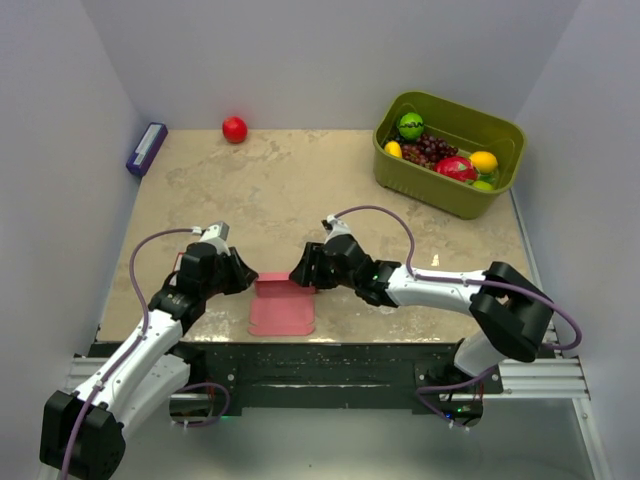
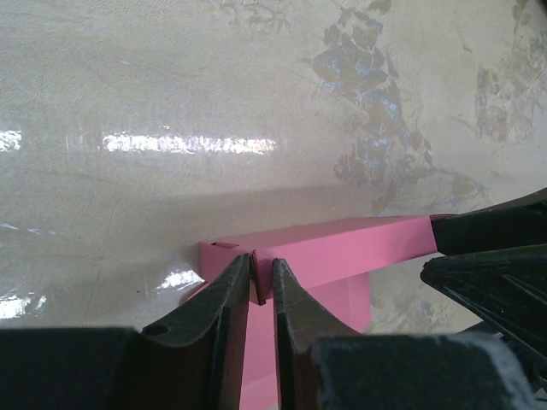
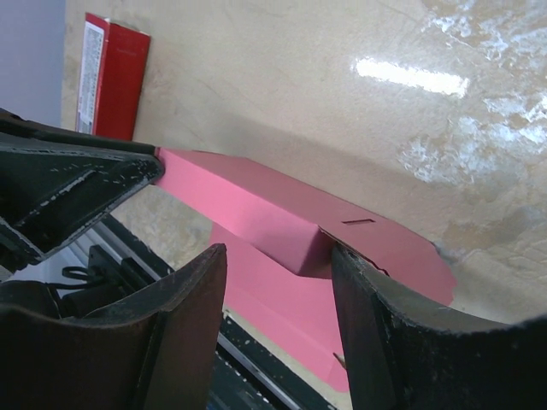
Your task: Fold the paper box
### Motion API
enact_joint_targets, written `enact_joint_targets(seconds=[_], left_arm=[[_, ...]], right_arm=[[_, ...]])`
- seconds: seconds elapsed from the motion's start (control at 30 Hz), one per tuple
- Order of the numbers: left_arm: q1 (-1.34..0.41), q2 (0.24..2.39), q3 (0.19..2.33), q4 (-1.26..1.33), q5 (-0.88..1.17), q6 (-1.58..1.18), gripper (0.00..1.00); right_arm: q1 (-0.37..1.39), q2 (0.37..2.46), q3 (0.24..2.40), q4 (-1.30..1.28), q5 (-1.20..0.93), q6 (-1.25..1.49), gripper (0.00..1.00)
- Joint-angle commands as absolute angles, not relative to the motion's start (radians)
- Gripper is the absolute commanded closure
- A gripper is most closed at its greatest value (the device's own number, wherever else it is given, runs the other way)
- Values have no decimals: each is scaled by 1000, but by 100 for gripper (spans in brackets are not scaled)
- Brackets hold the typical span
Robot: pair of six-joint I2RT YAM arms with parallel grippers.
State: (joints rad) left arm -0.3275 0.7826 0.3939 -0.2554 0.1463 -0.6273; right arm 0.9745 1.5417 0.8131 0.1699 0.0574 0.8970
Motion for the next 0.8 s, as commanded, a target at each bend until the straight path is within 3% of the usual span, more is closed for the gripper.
enact_joint_targets(seconds=[0.0, 0.3, 0.77], left_arm=[[-328, 776, 380, -224, 181, -624, 80], [-330, 776, 380, -222, 190, -623, 82], [-328, 770, 377, -221, 193, -621, 82]], right_arm=[[979, 1565, 818, 297, 41, 926, 45], [977, 1615, 792, 425, 3, 995, 48], [977, 1618, 747, 594, 86, 1140, 68]])
